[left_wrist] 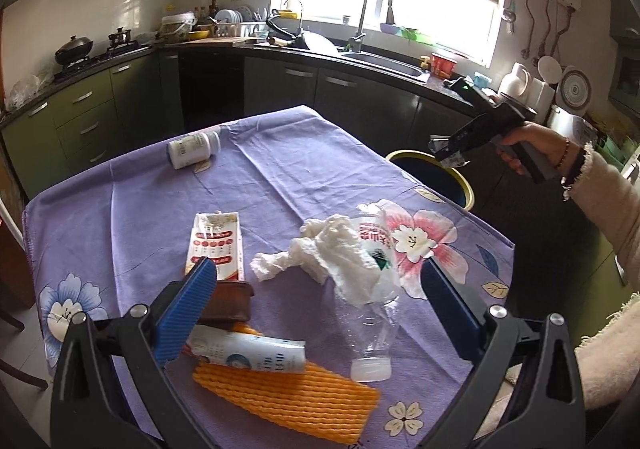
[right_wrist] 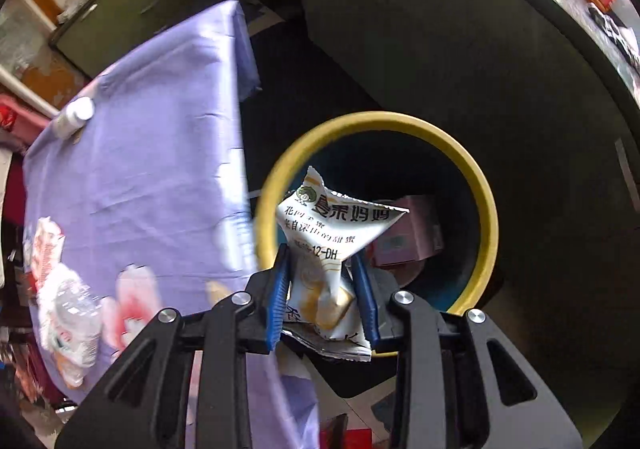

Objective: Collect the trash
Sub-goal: 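Carry the snack wrapper over the bin with the right tool and release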

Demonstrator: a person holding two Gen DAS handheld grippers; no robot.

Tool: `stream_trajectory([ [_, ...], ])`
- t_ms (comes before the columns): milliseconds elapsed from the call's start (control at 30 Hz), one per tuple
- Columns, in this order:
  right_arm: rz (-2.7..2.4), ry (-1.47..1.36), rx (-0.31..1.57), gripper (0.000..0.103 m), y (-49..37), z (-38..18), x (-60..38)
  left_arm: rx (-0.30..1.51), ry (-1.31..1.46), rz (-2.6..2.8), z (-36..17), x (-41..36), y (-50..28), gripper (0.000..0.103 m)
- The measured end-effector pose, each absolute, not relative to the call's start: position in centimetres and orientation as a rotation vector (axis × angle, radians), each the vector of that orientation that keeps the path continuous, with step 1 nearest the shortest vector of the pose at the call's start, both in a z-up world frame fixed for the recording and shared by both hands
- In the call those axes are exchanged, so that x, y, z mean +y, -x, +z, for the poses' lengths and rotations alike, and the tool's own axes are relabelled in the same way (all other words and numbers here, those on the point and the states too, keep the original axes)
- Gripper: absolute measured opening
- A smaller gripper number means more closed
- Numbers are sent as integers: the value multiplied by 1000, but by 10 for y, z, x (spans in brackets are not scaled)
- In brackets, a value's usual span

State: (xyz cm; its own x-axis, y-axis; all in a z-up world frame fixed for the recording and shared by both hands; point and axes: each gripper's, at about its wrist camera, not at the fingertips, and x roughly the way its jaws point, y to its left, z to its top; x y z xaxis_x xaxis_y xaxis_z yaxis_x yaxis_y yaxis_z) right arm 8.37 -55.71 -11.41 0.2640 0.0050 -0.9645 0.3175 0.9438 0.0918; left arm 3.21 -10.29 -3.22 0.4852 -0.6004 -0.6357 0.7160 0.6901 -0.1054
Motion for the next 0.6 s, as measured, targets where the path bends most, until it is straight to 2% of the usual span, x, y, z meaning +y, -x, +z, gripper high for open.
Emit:
stream_trajectory([
  [267,-272,-271,1331,33,-101,-151,-583,726,-213,-818,-26,-118,-28,97],
  [333,-282,-248,1338,42,-102,-154,-586,733,-228,-809,-27,-119,-30,97],
  [400,-300,-212,1324,66,-102,-154,-586,740,-236,-805,-29,-121,-31,97],
  [600,-299,-168,1240,67,-79,-130,-579,778,-253,-806,-36,-122,-42,97],
])
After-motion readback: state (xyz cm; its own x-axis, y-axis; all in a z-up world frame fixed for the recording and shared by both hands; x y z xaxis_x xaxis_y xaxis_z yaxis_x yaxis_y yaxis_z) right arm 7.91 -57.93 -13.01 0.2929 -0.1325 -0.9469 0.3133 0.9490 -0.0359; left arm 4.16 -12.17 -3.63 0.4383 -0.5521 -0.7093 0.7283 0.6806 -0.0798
